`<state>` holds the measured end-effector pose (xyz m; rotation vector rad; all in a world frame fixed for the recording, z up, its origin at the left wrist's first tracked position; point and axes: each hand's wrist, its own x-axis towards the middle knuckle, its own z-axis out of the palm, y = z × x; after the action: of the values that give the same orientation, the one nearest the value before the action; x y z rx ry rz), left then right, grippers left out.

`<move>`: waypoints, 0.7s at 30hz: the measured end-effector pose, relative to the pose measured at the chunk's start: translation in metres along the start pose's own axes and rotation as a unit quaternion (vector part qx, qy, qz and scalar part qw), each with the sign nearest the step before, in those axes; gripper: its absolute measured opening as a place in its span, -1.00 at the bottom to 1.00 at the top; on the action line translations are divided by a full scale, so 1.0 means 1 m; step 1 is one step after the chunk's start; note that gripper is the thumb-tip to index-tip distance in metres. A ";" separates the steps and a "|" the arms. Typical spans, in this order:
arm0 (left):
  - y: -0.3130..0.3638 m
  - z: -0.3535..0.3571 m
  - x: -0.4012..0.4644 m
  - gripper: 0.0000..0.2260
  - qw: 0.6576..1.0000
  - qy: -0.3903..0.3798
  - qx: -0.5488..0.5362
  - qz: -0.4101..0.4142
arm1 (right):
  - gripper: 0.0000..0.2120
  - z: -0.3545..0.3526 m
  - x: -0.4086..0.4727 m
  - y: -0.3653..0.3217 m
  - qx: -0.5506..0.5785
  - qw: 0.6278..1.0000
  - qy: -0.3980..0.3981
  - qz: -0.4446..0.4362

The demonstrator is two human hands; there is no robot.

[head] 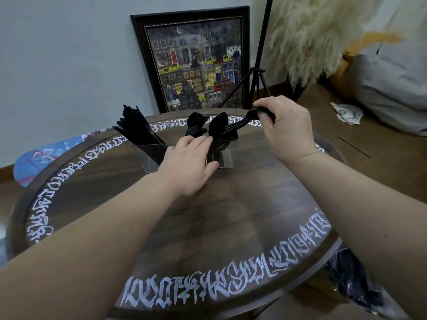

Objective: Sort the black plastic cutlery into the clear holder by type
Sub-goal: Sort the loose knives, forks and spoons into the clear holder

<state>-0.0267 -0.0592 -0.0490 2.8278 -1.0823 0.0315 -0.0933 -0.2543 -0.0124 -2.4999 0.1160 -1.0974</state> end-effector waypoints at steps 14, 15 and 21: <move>-0.004 0.007 0.001 -0.44 0.999 0.040 0.001 0.025 | -0.69 0.041 0.019 -0.015 -0.058 0.971 -0.232 0.006; -0.005 0.008 0.001 -0.44 0.999 0.040 0.001 0.026 | -0.68 0.044 0.018 -0.015 -0.041 0.972 -0.231 0.024; -0.009 0.008 0.001 -0.46 0.999 0.037 0.012 0.034 | -0.71 0.037 0.008 -0.009 0.032 0.977 -0.202 0.052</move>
<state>-0.0201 -0.0547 -0.0575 2.7847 -1.1700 0.1549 -0.0618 -0.2358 -0.0255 -2.5681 0.0902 -0.5259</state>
